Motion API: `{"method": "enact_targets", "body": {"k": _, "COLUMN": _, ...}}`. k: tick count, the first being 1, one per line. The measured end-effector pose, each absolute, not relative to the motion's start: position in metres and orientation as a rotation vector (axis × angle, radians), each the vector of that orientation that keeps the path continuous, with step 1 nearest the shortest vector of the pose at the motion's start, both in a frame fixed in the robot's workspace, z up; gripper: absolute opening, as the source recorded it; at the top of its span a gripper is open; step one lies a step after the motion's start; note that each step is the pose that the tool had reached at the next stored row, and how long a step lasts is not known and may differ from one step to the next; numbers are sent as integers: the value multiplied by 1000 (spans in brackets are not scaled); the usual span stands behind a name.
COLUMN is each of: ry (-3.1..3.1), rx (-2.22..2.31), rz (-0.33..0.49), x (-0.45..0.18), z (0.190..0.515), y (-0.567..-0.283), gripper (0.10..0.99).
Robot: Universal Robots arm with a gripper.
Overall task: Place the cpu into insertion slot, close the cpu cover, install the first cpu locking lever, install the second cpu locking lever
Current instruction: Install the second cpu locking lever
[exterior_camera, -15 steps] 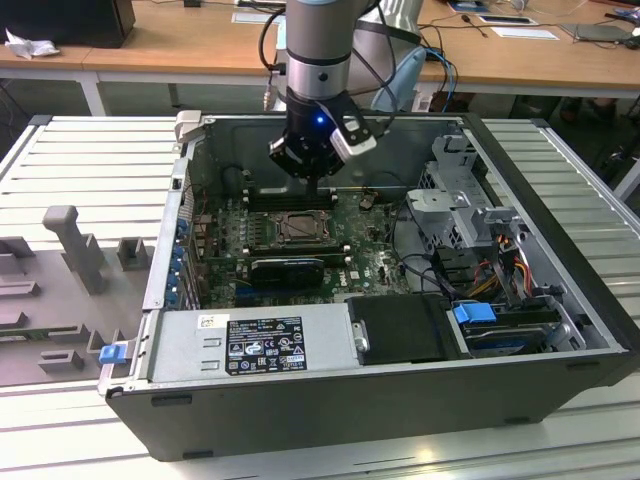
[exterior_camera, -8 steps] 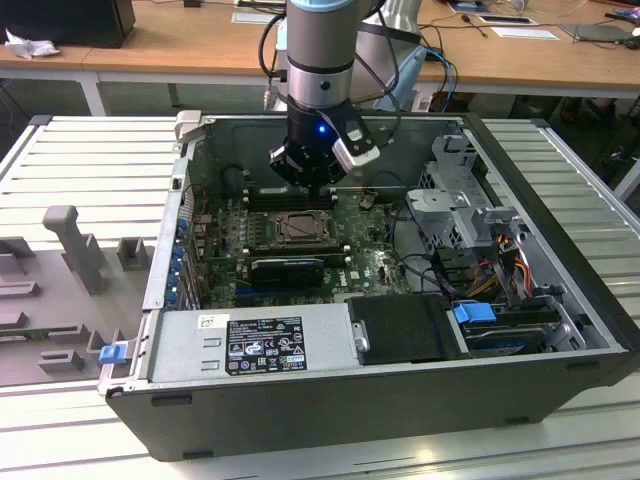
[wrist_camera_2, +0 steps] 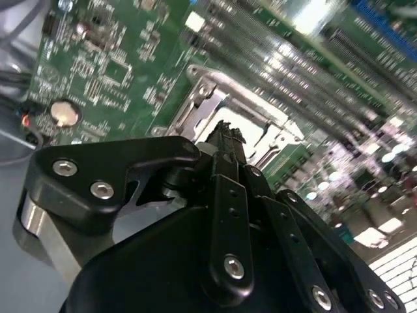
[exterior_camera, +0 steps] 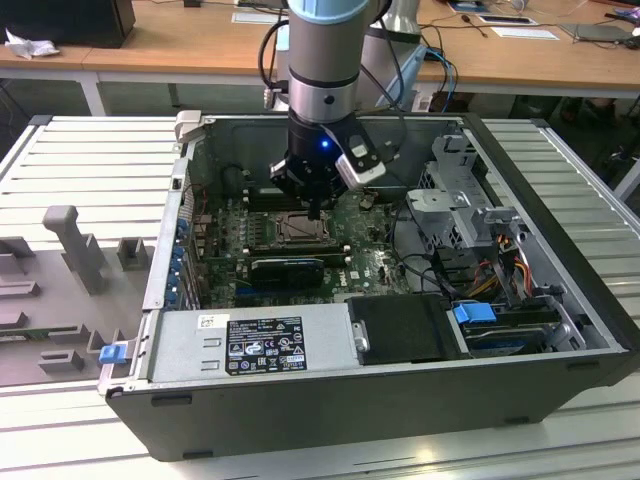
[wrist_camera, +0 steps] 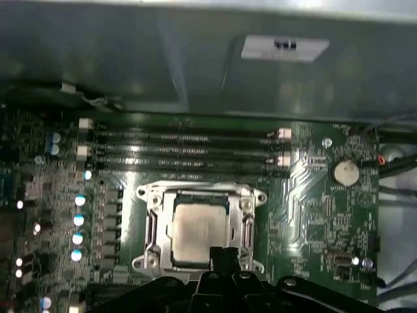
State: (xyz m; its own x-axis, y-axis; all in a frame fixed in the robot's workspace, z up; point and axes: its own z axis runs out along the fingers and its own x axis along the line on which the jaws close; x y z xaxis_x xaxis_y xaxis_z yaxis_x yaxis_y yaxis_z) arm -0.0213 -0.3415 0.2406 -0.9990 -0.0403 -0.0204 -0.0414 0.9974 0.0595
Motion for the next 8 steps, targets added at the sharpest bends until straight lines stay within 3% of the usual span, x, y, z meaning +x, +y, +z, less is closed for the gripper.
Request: {"method": "enact_targets", "body": {"k": 8, "ry": 3135, "rx": -63, "rz": 117, "x": -22, "z": 239, "y": -363, "gripper": 106}}
